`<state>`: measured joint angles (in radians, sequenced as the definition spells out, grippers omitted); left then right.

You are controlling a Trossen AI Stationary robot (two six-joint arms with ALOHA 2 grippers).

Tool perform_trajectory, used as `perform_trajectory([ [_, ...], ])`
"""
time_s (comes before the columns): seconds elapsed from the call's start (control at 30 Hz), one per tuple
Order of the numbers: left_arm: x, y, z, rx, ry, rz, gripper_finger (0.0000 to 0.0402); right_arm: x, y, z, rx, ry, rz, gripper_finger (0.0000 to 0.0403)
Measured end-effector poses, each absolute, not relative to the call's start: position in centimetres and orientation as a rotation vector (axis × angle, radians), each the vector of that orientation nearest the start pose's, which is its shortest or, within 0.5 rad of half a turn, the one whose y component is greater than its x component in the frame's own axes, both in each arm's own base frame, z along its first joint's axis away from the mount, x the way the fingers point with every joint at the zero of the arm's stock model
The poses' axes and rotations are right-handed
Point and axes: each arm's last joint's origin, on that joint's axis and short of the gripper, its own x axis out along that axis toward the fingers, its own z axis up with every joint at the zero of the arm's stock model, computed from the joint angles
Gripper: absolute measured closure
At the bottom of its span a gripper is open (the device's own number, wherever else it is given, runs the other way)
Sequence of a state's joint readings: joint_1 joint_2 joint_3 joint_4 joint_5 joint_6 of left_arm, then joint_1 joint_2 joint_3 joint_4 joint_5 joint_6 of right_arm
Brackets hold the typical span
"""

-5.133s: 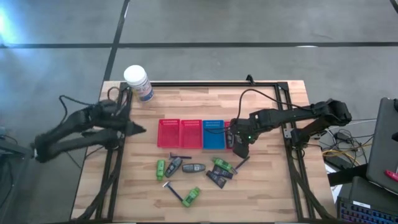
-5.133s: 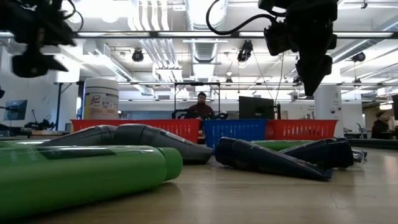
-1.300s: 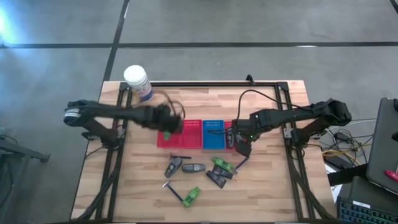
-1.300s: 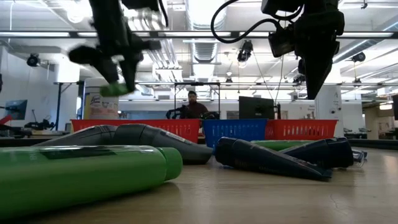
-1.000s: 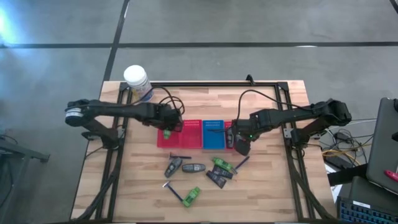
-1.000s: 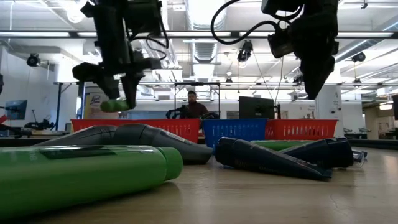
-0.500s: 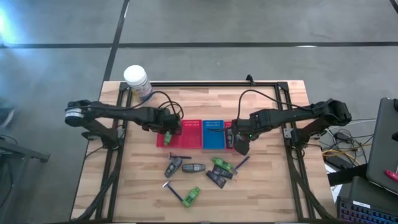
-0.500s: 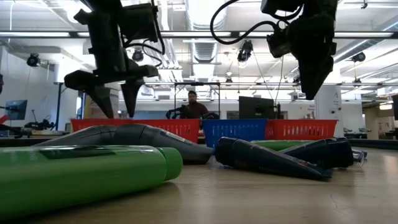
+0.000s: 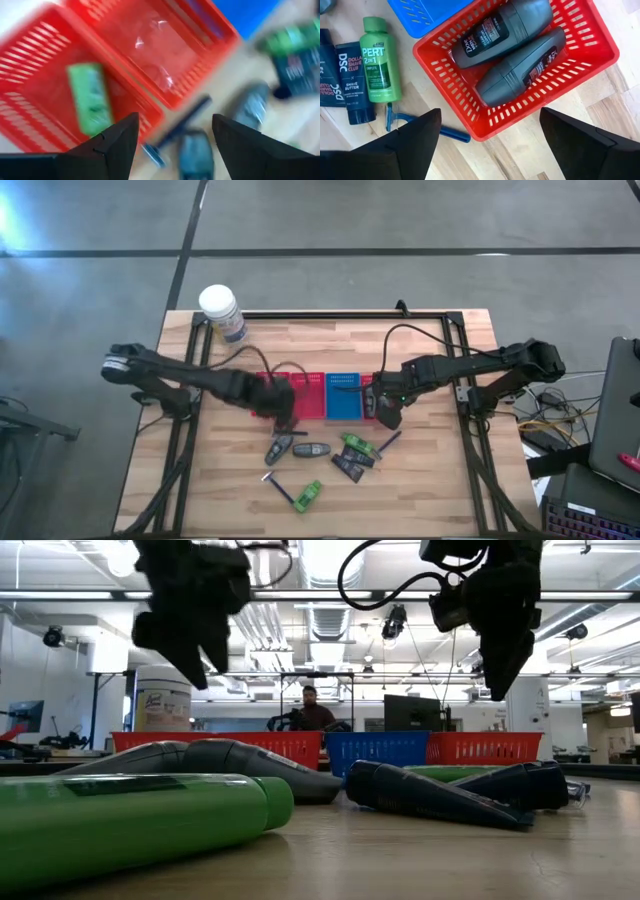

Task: Pick & Place Travel size toiletries
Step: Put the green shampoo into the left red bin

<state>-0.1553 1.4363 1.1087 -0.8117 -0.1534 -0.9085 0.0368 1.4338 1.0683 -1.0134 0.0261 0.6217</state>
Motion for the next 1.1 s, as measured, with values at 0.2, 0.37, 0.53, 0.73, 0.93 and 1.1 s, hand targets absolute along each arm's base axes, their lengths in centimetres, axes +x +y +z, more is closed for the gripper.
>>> perform_trajectory([
  [0.2, 27.3, -9.4, 25.5, -0.518, 0.955, 0.229, 0.0145, 25.3, 0.9, 23.9, 0.432, 1.338, -0.382, 0.0056],
  [0.37, 27.2, -12.0, 24.2, -0.464, 0.880, 0.153, 0.0145, 25.3, 0.8, 23.9, 0.390, 1.342, -0.348, 0.0049],
  [0.53, 26.9, -12.2, 22.4, -0.419, 0.926, 0.162, 0.0145, 25.2, 1.0, 23.8, 0.397, 1.365, -0.292, 0.0057],
  [0.73, 28.3, -12.6, 21.1, -0.377, 0.890, 0.086, 0.0145, 24.3, 0.9, 24.0, 0.347, 1.340, -0.277, 0.0080],
  [0.93, 30.0, -14.8, 22.0, -0.552, 0.905, 0.168, 0.0149, 21.5, 0.3, 25.2, 0.298, 1.221, -0.239, 0.0103],
  [1.1, 32.3, -17.7, 23.0, -0.582, 0.928, 0.142, 0.0165, 18.6, -0.5, 25.5, 0.294, 1.132, -0.239, 0.0115],
])
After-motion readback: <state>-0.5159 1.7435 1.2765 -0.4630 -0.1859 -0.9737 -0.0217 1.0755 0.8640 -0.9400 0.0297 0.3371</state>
